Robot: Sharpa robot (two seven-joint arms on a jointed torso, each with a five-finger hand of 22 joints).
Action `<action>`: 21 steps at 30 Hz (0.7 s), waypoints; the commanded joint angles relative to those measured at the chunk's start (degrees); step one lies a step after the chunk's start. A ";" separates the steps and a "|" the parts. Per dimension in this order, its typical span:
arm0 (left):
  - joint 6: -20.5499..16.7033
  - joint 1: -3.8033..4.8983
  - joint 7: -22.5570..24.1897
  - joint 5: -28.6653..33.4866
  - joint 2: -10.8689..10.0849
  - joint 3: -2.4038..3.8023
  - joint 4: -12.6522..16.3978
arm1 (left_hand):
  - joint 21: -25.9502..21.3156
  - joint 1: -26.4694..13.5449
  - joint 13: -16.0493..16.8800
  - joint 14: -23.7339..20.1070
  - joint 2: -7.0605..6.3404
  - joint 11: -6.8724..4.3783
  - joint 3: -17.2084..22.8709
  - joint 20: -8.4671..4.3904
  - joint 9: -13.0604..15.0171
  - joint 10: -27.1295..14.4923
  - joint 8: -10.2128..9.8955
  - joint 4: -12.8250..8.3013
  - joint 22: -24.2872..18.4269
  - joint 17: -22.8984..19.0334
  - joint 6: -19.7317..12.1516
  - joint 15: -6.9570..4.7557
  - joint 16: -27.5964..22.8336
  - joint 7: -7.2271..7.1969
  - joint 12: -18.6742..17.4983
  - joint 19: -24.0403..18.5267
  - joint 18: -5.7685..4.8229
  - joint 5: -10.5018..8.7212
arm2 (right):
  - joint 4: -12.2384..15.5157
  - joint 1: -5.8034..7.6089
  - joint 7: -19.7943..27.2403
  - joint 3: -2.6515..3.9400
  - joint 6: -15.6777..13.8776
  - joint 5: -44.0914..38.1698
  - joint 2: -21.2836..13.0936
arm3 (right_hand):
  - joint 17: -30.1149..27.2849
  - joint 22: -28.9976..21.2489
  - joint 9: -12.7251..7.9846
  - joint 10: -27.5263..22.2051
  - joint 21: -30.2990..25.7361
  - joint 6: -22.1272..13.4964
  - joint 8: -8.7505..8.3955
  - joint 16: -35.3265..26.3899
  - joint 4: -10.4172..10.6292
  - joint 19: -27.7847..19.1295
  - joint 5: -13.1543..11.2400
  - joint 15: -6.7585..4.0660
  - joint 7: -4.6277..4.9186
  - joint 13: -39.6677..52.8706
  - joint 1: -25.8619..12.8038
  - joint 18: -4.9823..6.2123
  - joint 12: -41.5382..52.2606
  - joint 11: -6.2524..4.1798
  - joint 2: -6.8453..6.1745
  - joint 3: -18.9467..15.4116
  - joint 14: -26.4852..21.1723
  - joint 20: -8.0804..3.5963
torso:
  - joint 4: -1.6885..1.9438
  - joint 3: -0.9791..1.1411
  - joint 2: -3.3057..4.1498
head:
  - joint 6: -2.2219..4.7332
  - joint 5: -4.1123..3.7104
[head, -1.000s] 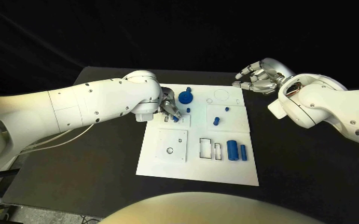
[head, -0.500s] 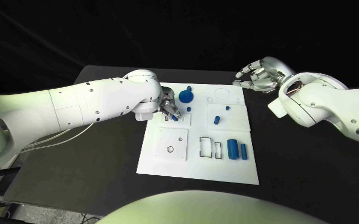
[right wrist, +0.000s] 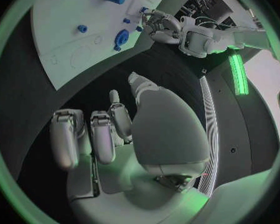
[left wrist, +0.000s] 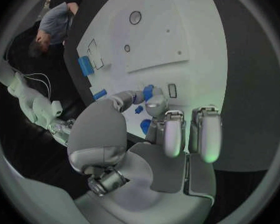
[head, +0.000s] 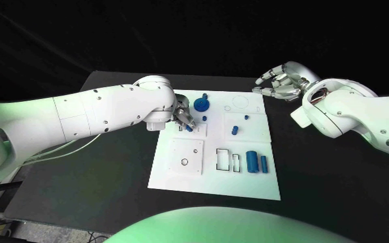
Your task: Assemble the parts on the task board
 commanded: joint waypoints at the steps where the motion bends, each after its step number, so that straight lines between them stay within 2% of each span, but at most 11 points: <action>1: 1.72 -0.09 -0.16 -0.47 0.19 -0.05 0.16 | 0.17 -0.24 -0.05 6.05 0.69 0.12 8.73 -0.51 0.19 0.53 0.55 -9.08 12.18 15.10 0.28 -0.45 0.21 -0.29 0.03 3.34 -1.18 -0.19 | 0.03 -0.05 0.32 0.00 0.25 -0.62 0.04 | 14.64 12.62 0.09 -0.10 -0.30 0.19 0.21 0.06 0.06 2.87 0.20 -0.36 -0.04 -0.05 -0.46 0.55 -0.28 -0.15 -0.02 0.20 6.06 -0.49 | -0.01 0.01 0.01 | -0.10 -0.01; 11: -0.18 -0.22 -0.08 0.19 0.36 -0.10 0.11 | 0.35 -0.59 -0.13 6.05 1.20 -0.01 8.96 -0.63 0.41 0.76 0.93 -9.15 12.40 15.10 0.24 -0.57 0.21 -0.45 0.02 3.51 -1.25 -1.01 | 0.00 -0.05 0.34 0.01 0.19 -0.64 0.07 | 14.60 12.60 0.23 -0.07 -0.35 0.18 0.28 0.05 0.08 2.86 0.37 -0.39 -0.08 -0.04 -0.64 0.56 -0.28 -0.17 -0.08 0.30 6.05 -0.52 | -0.04 0.01 -0.02 | -0.12 -0.01; 21: -2.45 -0.24 -0.17 1.47 -0.68 -0.08 0.98 | 0.39 -0.52 -0.15 6.05 1.42 -0.09 9.38 -0.70 0.49 0.82 1.12 -9.45 12.46 15.10 0.27 -0.64 0.21 -0.51 0.03 3.56 -1.27 -1.13 | -0.01 -0.05 0.30 0.01 0.15 -0.64 -0.06 | 14.56 12.58 0.29 -0.09 -0.40 0.17 0.31 0.03 0.08 2.83 0.42 -0.40 -0.09 -0.07 -0.72 0.57 -0.30 -0.19 -0.11 0.35 6.03 -0.53 | 0.03 0.02 -0.01 | -0.16 -0.09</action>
